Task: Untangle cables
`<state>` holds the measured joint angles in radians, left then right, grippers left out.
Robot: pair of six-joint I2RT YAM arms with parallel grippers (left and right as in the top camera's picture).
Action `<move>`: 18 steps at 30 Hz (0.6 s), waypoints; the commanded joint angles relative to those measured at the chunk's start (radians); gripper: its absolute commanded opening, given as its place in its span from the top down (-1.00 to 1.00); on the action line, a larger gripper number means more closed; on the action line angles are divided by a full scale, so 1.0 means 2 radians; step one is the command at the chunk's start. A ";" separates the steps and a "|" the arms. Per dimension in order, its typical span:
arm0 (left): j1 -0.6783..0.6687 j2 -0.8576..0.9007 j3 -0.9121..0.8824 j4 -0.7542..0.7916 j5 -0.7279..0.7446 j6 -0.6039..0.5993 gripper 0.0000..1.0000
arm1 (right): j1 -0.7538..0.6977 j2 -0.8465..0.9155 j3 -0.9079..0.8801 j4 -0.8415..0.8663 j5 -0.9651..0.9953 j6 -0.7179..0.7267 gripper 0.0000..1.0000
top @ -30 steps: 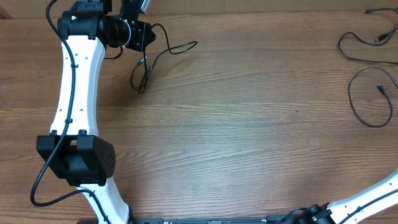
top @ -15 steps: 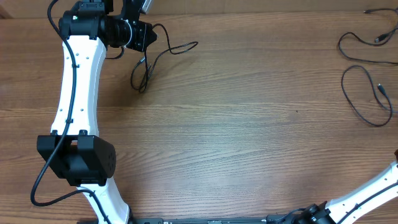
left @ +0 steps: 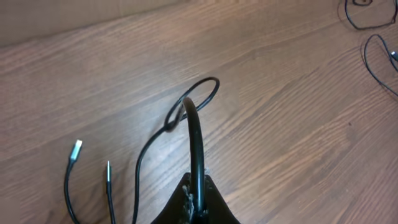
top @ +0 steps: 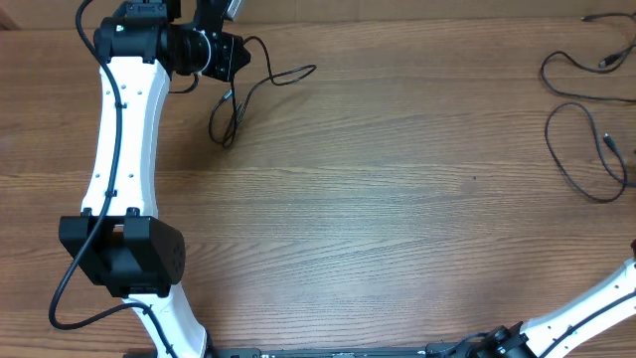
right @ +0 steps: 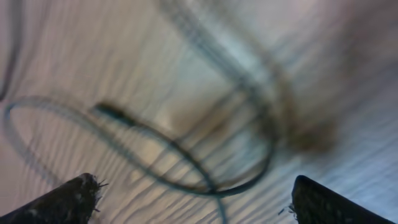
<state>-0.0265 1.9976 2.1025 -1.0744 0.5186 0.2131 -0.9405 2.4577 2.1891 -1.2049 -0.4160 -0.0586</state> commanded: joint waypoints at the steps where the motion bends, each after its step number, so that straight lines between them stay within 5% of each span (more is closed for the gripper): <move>1: -0.004 -0.004 0.004 0.021 0.021 -0.017 0.92 | 0.033 -0.065 0.045 -0.012 -0.080 -0.089 -0.91; 7: -0.017 -0.001 0.004 0.133 0.130 -0.201 0.91 | 0.132 -0.131 0.054 -0.021 -0.126 -0.163 -0.89; 18: -0.067 0.002 0.004 0.300 0.250 -0.643 0.91 | 0.402 -0.147 0.054 -0.026 -0.110 -0.258 -1.00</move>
<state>-0.1429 1.9976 2.1014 -0.5018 0.9016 -0.7372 -0.2096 2.1704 2.2925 -1.2778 -0.6456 -0.5125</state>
